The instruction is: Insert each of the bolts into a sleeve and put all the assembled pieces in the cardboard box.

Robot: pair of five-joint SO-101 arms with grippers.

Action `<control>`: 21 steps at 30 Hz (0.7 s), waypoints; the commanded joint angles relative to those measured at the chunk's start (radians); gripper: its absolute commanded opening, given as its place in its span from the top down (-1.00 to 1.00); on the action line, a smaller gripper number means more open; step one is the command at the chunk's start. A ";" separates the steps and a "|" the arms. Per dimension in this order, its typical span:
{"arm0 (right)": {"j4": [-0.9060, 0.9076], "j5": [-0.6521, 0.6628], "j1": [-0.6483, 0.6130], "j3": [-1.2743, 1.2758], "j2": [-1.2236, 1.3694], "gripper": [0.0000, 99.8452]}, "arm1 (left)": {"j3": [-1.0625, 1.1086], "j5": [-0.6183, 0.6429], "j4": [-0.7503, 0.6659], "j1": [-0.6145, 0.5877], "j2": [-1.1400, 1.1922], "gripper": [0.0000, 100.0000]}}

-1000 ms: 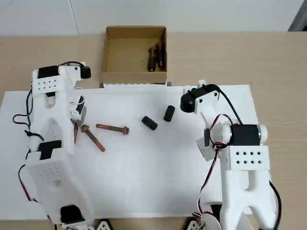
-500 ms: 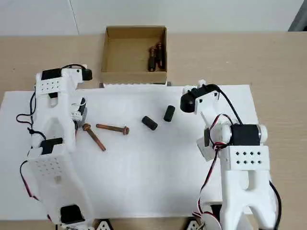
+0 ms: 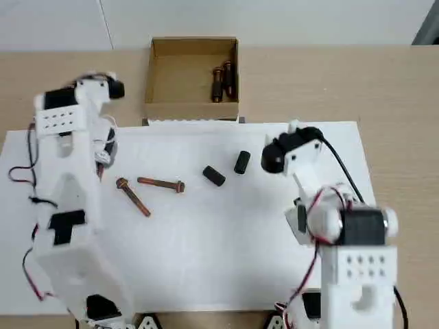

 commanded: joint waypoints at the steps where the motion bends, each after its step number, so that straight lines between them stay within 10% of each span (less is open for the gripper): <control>1: 0.022 -0.008 0.010 -0.026 -0.125 0.99 | 0.070 -0.002 0.031 0.028 -0.270 0.99; 15: 0.018 -0.009 0.010 0.000 -0.268 0.99 | 0.487 0.094 -0.040 0.124 -0.824 0.99; 21: -0.022 -0.221 0.038 0.054 -0.268 0.99 | 0.665 0.095 -0.120 0.153 -1.022 0.99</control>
